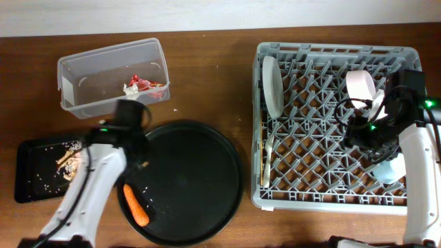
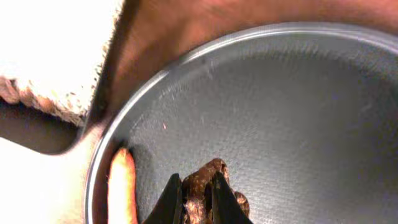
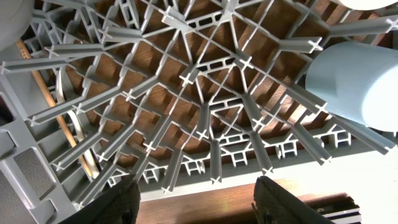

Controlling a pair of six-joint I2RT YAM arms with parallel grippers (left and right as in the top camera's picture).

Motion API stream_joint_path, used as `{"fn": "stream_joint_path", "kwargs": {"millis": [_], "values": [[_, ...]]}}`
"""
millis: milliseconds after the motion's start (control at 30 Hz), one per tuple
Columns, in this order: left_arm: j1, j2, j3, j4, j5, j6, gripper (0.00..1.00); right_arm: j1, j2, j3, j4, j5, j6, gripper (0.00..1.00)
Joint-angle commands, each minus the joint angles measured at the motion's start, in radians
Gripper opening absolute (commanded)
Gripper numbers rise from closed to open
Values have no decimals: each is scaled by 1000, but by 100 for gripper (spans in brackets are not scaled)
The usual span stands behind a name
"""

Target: Sort waste into correct bins and load items into the dishwasher rack

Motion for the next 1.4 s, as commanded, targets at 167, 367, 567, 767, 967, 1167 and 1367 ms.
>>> {"fn": "stream_joint_path", "kwargs": {"millis": [167,367,567,767,967,1167,1367], "values": [[463,-33,53,40,-14,58,52,-2,3,1,0,-6,1,62],[496,-34,53,30,14,80,59,-2,3,1,0,-6,1,62],[354,-34,43,-168,334,224,65,-2,3,1,0,-6,1,62],[146,-34,-143,-217,335,195,71,-2,3,1,0,-6,1,62],[133,-34,-294,-134,327,162,72,-2,3,1,1,-6,1,63],[133,-34,-363,19,278,109,72,-2,3,1,0,-6,1,63],[133,-34,-363,159,274,109,70,-2,3,1,0,-6,1,63]]}}
